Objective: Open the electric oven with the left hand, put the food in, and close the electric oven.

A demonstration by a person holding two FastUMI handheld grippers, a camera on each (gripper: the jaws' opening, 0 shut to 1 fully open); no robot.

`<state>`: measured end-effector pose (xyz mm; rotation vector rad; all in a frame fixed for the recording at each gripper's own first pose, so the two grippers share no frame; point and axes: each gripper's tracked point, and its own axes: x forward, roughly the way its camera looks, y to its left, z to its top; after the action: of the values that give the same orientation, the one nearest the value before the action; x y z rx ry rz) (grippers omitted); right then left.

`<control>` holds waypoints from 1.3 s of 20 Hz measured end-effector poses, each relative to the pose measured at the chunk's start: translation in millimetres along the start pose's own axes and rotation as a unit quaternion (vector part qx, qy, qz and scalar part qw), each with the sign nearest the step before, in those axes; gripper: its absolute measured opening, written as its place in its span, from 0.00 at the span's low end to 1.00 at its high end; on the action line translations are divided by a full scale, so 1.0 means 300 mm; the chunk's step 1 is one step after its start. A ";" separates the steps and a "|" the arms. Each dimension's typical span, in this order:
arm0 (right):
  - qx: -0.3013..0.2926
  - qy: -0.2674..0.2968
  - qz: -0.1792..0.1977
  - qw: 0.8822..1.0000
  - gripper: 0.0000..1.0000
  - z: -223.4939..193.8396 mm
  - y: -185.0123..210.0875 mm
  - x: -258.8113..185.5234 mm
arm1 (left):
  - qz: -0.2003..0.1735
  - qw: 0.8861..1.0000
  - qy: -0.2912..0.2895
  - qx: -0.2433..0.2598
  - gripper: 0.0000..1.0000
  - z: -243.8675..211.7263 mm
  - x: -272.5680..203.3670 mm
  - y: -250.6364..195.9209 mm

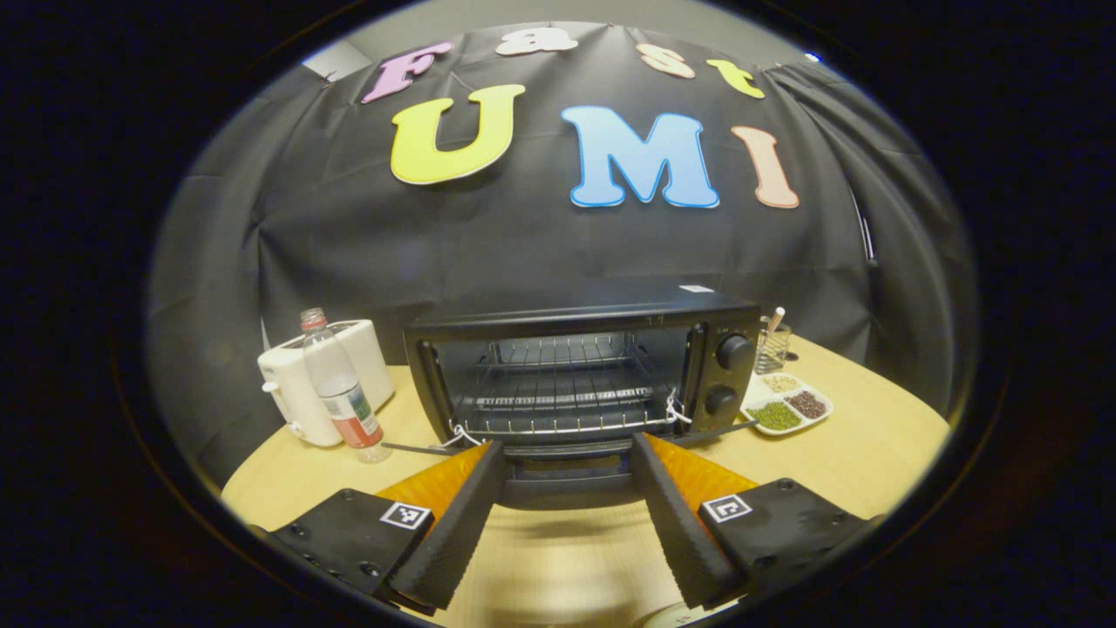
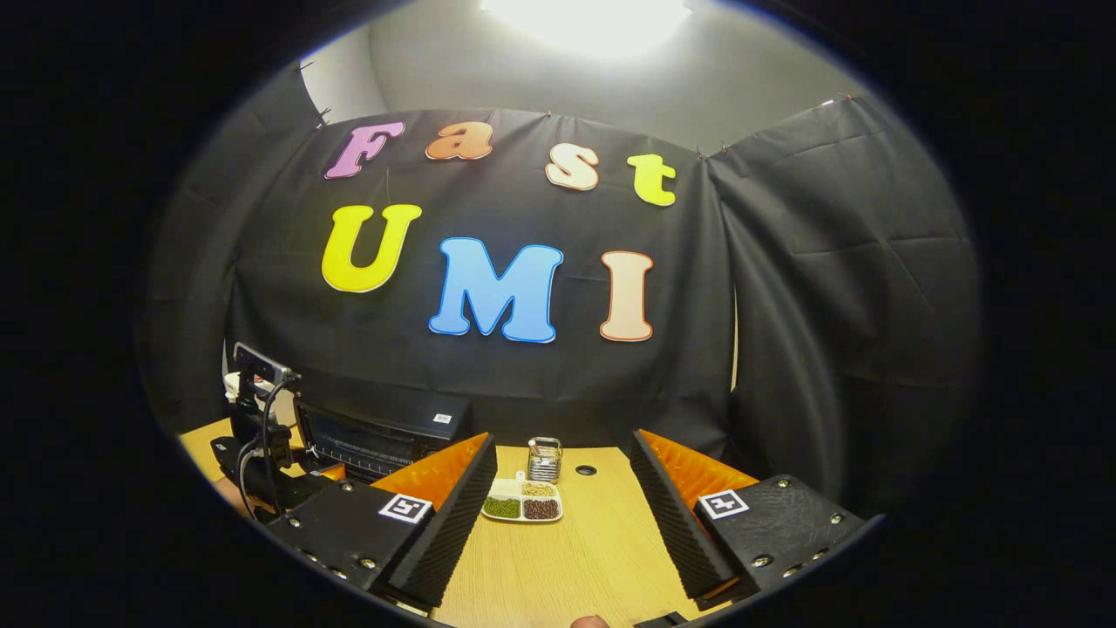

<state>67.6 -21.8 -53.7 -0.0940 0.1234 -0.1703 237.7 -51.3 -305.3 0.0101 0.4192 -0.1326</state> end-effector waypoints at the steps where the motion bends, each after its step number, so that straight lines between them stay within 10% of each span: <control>1: 0.001 0.001 0.000 1.000 0.95 -0.003 -0.002 -0.004 | -0.003 1.000 0.007 0.002 1.00 -0.022 -0.005 -0.006; 15: 0.017 0.032 0.075 0.997 0.96 -0.093 0.084 -0.022 | 0.006 0.998 0.054 0.015 0.98 -0.231 -0.128 -0.015; 26: 0.078 0.117 0.213 0.967 0.96 -0.215 0.268 -0.037 | 0.070 0.992 -0.100 -0.029 1.00 0.266 -0.566 0.140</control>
<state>61.6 53.6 -124.4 0.1109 0.3610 0.2414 121.8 9.0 -164.1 -0.0303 0.2208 0.0178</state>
